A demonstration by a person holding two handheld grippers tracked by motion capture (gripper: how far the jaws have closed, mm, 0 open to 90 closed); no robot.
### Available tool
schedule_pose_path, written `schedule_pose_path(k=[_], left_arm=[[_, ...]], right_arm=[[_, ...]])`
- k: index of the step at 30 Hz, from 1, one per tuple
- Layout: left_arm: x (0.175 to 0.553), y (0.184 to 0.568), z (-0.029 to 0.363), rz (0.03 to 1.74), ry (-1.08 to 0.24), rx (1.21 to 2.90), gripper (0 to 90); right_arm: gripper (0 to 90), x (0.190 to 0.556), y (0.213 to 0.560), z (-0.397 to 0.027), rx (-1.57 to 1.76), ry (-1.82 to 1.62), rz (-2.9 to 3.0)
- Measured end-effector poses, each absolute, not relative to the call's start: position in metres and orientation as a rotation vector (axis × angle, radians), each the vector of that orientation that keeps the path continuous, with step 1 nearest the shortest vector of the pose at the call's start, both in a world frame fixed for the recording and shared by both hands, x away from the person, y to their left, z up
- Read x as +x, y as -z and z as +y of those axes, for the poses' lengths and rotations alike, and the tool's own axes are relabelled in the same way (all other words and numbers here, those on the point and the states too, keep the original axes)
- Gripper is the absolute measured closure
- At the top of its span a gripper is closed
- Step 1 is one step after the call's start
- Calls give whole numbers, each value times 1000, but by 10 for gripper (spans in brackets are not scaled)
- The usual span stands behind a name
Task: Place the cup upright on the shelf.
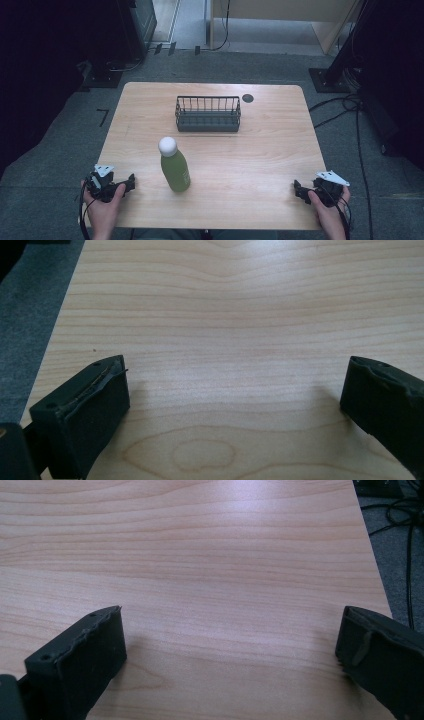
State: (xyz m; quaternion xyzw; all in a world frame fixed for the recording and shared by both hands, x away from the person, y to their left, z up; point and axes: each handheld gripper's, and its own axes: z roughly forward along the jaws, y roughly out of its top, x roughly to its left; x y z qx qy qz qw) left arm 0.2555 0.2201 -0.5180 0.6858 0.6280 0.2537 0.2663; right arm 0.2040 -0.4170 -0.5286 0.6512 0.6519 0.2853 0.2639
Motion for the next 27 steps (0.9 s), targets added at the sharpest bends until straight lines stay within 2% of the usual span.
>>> schedule_pose_path(k=[27], left_arm=[[235, 489, 221, 1572, -689, 1807, 0]], right_arm=[[0, 204, 529, -417, 1762, -771, 1761]])
